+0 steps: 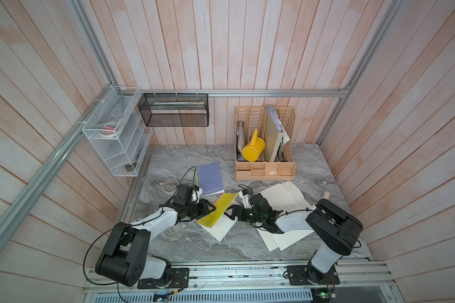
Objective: Close the notebook
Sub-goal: Close the notebook at the center of the board.
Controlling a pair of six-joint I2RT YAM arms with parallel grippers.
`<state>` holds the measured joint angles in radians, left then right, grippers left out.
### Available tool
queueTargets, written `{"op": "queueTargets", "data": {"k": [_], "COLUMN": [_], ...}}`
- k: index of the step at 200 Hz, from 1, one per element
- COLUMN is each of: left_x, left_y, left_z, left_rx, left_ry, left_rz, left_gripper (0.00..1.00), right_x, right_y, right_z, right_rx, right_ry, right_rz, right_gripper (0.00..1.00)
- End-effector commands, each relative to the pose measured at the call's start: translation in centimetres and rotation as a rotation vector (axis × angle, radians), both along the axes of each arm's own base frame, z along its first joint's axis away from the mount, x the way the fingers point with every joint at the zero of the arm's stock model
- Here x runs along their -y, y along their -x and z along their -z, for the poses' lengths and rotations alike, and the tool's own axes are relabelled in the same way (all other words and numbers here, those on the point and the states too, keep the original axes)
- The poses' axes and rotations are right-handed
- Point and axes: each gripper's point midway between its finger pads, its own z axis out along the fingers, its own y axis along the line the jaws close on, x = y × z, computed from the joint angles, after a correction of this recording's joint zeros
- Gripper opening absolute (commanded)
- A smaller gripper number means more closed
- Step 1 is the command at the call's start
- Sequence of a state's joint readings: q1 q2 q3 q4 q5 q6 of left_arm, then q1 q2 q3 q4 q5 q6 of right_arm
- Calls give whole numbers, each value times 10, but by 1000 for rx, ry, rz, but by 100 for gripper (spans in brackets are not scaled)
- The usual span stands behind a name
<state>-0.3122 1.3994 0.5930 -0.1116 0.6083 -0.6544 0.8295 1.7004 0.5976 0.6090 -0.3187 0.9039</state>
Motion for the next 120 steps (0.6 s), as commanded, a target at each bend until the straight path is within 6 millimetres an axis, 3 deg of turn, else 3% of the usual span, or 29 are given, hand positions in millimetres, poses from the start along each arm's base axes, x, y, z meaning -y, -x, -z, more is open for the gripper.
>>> {"op": "queueTargets", "data": {"k": [1,81,120], "left_x": [2,-6,-13], "left_y": [0,17,21], "left_z": [3,42,54], "left_rx": [31,-30,-43], "left_ry": [21,-25,-86], "left_rz": [22,11,-8], "left_gripper": [44,42,42], "right_x": [18,20,26], "right_y": [7,-1,-5], "right_z": [24,-23,-67], "right_rx": [-60,32,113], "right_ry": [117,117,87], "right_rz": [12,25,73], "right_gripper": [98,98,98]}}
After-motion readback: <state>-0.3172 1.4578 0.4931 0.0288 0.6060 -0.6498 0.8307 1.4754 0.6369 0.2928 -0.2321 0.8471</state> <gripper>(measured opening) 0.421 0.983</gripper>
